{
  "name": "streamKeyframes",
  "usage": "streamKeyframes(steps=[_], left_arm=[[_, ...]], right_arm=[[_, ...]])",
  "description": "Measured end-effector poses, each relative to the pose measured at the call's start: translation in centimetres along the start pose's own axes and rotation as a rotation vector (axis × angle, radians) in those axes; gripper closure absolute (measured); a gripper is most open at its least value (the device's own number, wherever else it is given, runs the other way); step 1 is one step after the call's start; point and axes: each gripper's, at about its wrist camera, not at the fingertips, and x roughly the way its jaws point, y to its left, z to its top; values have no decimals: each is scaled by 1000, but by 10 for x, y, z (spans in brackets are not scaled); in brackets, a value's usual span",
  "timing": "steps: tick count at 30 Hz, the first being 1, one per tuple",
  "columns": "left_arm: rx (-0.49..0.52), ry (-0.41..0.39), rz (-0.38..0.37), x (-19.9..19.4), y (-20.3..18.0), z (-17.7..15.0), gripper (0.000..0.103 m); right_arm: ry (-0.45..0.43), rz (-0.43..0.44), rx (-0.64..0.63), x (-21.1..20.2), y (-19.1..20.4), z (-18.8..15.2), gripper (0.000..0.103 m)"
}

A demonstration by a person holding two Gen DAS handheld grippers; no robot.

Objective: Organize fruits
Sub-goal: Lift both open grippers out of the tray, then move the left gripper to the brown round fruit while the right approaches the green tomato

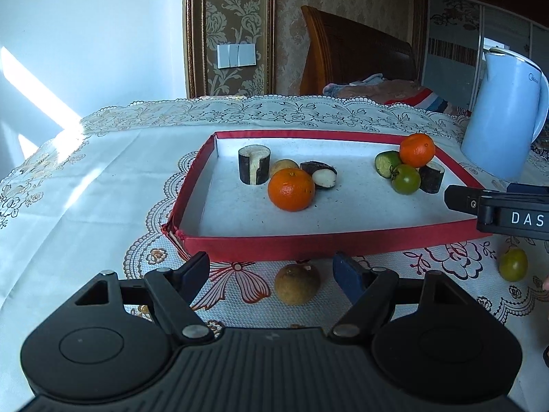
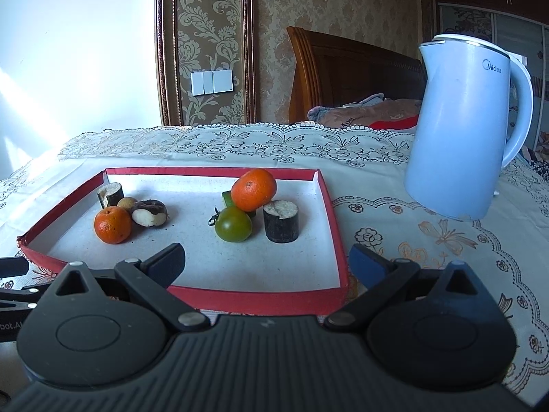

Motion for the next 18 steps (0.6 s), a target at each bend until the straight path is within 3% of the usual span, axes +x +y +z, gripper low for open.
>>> streamKeyframes(steps=[8, 18], left_arm=[[0, 77, 22, 16, -1, -2, 23], [-2, 67, 32, 18, 0, -3, 22]], right_arm=[[-7, 4, 25, -6, -7, -1, 1], [-39, -40, 40, -43, -39, -10, 0]])
